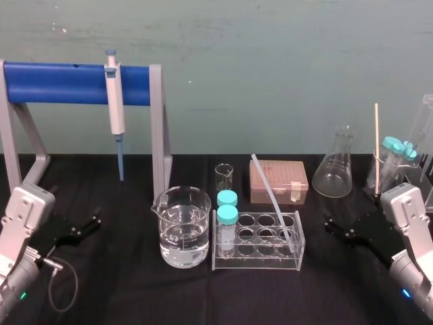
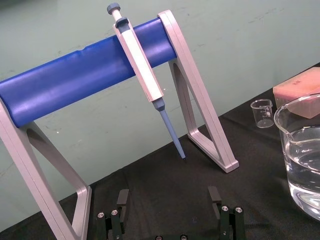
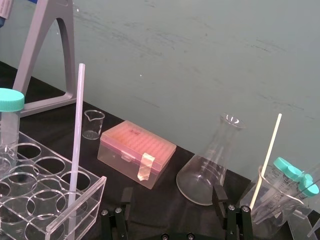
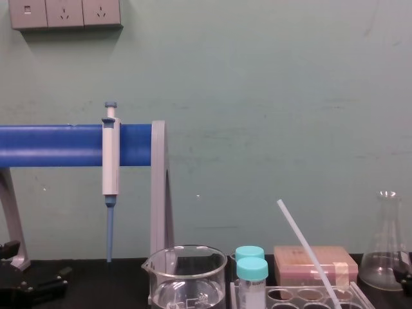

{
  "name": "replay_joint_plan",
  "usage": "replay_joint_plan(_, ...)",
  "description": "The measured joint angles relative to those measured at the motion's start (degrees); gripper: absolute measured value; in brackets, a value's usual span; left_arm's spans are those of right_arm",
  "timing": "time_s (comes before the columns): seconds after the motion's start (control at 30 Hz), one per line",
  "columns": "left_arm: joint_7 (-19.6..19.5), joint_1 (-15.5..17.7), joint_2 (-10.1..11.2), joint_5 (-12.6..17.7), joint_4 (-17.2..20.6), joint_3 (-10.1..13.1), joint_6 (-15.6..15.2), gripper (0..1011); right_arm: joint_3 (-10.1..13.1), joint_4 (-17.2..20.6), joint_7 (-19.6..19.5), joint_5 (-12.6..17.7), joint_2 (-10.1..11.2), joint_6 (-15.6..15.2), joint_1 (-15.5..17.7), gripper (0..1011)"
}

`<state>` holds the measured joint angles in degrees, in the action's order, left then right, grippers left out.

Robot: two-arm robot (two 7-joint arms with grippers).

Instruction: Pick up the stirring rod with one hand, then place it down.

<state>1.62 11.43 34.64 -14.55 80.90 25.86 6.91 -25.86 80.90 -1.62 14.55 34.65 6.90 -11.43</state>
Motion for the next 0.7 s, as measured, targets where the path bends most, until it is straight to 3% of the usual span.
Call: replay_joint_plan(0.7,0.0,0.0,0.0,0.0,0.0,0.0,0.0,1000,0.0,0.0,0.0,0.0,0.0,0.0,0.0,1000)
